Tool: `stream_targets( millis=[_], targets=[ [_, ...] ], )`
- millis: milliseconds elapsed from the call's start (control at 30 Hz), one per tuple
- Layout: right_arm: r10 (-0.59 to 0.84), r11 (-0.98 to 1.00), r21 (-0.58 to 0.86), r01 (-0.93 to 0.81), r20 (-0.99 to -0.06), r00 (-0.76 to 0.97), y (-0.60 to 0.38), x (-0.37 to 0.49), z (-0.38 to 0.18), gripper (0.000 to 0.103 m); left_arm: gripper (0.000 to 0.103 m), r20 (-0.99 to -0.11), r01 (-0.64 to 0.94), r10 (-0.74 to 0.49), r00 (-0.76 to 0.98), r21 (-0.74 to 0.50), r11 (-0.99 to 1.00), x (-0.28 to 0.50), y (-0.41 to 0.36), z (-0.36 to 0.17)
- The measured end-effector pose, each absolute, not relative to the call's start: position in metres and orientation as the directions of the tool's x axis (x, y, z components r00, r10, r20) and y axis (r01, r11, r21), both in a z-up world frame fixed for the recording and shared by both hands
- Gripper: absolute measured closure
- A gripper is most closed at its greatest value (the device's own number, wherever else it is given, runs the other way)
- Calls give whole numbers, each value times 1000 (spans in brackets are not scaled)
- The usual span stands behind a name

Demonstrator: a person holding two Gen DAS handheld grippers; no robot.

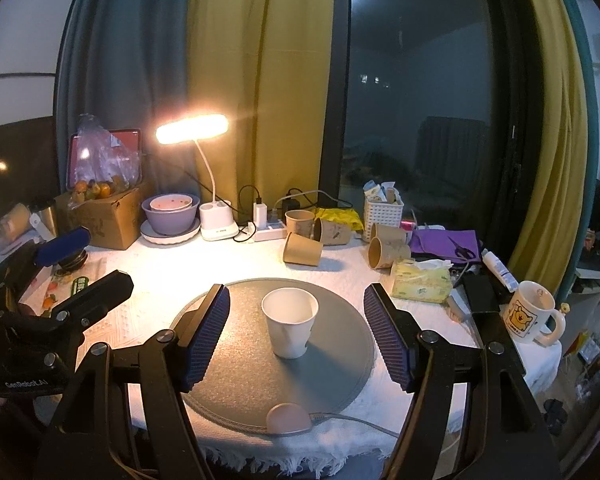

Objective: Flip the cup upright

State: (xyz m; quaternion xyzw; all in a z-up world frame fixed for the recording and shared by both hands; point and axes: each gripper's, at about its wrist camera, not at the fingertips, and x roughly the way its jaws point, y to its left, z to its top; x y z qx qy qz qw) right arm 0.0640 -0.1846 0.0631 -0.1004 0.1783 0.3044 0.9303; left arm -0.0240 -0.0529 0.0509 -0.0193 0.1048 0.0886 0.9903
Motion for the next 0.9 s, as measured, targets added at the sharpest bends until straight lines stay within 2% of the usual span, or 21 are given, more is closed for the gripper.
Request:
stream_targets(
  millis=[900],
  targets=[
    [536, 790, -75, -609, -398, 745, -182, 63, 60, 30, 9, -199, -139, 131, 971, -27, 990, -26, -55, 52]
  ],
)
